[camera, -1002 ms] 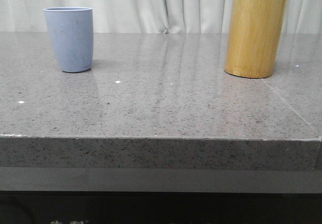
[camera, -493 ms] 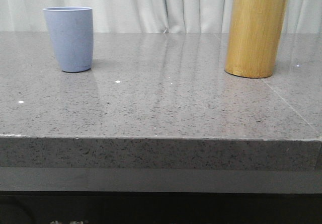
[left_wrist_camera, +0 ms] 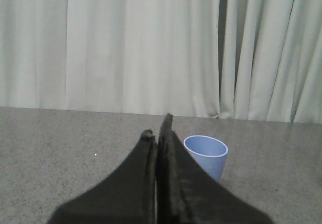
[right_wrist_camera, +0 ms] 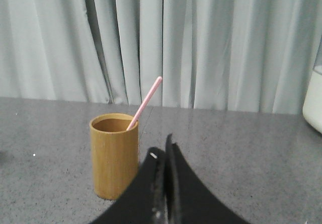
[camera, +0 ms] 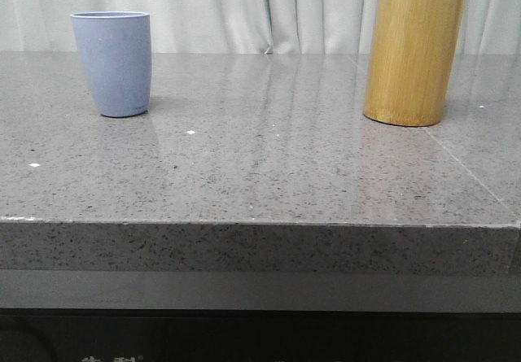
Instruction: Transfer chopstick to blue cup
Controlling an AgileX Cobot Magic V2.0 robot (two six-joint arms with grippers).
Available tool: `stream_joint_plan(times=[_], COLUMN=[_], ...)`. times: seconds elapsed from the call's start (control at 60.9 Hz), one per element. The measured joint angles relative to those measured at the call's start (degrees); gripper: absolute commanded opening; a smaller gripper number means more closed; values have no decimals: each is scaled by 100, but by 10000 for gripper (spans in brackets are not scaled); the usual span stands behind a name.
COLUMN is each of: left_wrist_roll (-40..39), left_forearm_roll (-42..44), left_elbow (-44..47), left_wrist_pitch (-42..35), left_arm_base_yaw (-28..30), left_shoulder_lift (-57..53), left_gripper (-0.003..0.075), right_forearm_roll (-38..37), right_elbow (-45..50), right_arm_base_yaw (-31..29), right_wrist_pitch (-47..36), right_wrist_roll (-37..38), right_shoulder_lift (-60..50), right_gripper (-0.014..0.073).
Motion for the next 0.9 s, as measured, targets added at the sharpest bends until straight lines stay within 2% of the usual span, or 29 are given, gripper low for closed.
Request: stream_joint_plan(times=[0.164, 0.575, 0.657, 0.739, 0.789, 0.871, 0.903], left_wrist_roll=[0, 0, 0, 0, 0, 0, 0], left_forearm_roll=[-5, -85, -85, -69, -47, 1, 1], left_elbow=[-627, -638, -638, -638, -638, -638, -638], left_wrist_pitch=[659, 826, 826, 828, 828, 828, 828], left_arm_base_yaw=[0, 0, 0, 0, 0, 0, 0], left_shoulder_lift=[861, 2155, 2311, 2408, 2447, 2462, 2462], left_gripper=[-19, -19, -17, 0, 49, 213, 336], right_forearm_roll=[-9, -11, -35, -58, -71, -85, -85], right_elbow=[-520, -550, -550, -550, -550, -550, -550], right_arm_base_yaw=[0, 0, 0, 0, 0, 0, 0], right_wrist_pitch=[620, 1036, 1201, 1301, 1356, 1391, 1414], right_wrist_roll=[0, 0, 0, 0, 0, 0, 0], right_shoulder_lift=[827, 1750, 1798, 1821, 1834, 1834, 1834], right_gripper=[-68, -68, -46, 68, 178, 386, 475])
